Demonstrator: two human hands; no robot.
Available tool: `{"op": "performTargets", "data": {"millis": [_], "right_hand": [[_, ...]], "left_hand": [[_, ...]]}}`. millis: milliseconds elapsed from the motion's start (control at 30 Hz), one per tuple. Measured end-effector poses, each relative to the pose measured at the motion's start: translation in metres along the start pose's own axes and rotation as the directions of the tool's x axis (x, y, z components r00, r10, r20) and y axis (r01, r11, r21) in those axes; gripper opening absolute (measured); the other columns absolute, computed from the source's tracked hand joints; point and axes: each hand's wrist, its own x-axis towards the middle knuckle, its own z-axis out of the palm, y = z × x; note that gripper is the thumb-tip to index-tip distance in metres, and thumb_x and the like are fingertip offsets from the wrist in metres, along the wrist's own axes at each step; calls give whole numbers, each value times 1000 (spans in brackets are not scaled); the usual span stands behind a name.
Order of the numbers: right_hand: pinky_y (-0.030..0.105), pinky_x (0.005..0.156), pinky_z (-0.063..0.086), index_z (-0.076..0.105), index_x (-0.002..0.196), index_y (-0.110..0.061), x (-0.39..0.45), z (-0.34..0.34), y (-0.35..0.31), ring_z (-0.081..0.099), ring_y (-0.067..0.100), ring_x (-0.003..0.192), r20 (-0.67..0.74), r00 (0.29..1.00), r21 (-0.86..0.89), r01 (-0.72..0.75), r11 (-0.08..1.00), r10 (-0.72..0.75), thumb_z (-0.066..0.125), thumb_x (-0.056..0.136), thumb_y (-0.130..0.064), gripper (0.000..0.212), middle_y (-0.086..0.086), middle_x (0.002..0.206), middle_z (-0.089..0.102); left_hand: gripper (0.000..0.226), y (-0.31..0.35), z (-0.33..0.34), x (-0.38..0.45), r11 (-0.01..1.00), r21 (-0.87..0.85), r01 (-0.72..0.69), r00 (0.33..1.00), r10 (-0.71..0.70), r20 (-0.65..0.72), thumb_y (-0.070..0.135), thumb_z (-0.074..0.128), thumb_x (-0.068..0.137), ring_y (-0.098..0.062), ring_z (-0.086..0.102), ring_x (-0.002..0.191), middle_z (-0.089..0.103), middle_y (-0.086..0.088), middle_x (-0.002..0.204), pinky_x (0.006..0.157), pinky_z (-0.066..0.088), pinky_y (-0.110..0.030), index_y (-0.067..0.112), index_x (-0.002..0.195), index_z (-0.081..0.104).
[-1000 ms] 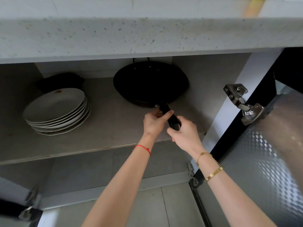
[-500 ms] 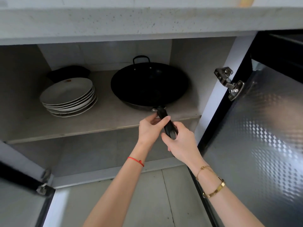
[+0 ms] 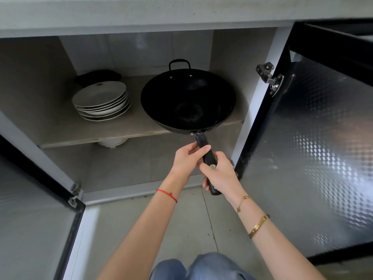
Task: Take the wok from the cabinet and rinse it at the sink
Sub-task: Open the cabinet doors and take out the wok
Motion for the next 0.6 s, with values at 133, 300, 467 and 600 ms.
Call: {"op": "performTargets", "data": {"millis": [133,300,467,600], "right_hand": [[24,41,48,44,117,-16,-3,5,10,53,12,36,-30,999,4,33,999,-33,60,93,-16,30,8,59,59],[26,40,46,43,114,-16,-4,11,21,51,12,35,-60,997,5,52,999,-51,59,91,-12,28,8,57,57],[25,38,42,43,113,-14,-22,5,16,49,12,33,-60,998,-23,32,999,-33,59,90,-10,28,9,56,55],[27,36,41,42,112,-17,-53,-8,-6,49,12,33,-31,999,-49,-40,998,38,60,90,-11,29,10,61,57]], "left_hand": [[56,-7,-2,-1,1000,-26,-2,1000,2,-3,37,80,68,-21,67,113,74,-6,112,106,48,-43,10,116,69],[35,-21,-4,-1,997,-31,-66,997,64,-44,21,78,81,-17,68,110,75,-3,110,105,49,-37,10,113,71],[34,-16,1,-20,997,-61,-45,998,43,-48,17,77,82,-17,69,109,75,-3,109,103,51,-34,9,115,71],[36,7,8,-50,995,-89,36,999,-38,-20,17,78,81,-18,68,111,75,-6,111,103,49,-33,9,115,70]]}}
